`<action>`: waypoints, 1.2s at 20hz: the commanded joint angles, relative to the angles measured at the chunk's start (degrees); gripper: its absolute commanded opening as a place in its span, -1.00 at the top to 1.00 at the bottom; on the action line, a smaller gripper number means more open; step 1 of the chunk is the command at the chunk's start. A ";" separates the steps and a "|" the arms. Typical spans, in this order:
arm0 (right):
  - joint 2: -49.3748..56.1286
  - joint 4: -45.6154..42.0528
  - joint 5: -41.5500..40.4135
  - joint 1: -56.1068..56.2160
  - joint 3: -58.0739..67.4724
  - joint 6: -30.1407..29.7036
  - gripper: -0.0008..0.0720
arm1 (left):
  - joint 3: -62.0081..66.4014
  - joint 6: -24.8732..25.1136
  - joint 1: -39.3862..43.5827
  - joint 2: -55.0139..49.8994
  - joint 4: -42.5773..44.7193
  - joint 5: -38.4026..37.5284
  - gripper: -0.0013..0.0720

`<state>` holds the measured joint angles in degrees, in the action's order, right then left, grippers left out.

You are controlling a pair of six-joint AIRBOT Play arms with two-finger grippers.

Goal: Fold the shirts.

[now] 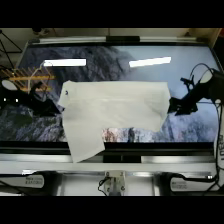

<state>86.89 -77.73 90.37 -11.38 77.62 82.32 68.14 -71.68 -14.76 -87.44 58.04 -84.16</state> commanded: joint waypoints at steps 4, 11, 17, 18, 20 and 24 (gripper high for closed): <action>-6.88 1.55 -2.34 -0.59 -11.34 -0.83 -0.40 | -25.62 6.97 -1.27 10.67 -6.27 11.74 -0.19; -6.86 2.38 -5.60 -0.59 -11.45 0.55 -0.41 | -31.36 8.68 -1.16 10.45 -8.20 16.83 -0.19; -6.86 2.36 -5.81 -0.59 -11.45 0.68 -0.41 | -31.82 9.46 0.00 10.45 -9.14 18.86 -0.17; -6.88 2.45 -5.95 -0.59 -11.87 1.27 -0.41 | -31.82 9.42 1.03 10.45 -9.27 19.26 -0.06; -6.88 2.47 -6.25 -0.52 -15.12 1.70 -0.41 | -31.78 9.77 2.69 10.45 -9.22 19.23 0.88; -6.88 9.53 -14.80 -0.52 -25.24 0.98 -0.86 | -31.76 10.58 2.95 10.51 -9.22 18.32 0.88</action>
<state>80.03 -72.99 81.43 -11.94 57.80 83.79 36.38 -61.65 -12.36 -76.99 49.19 -65.04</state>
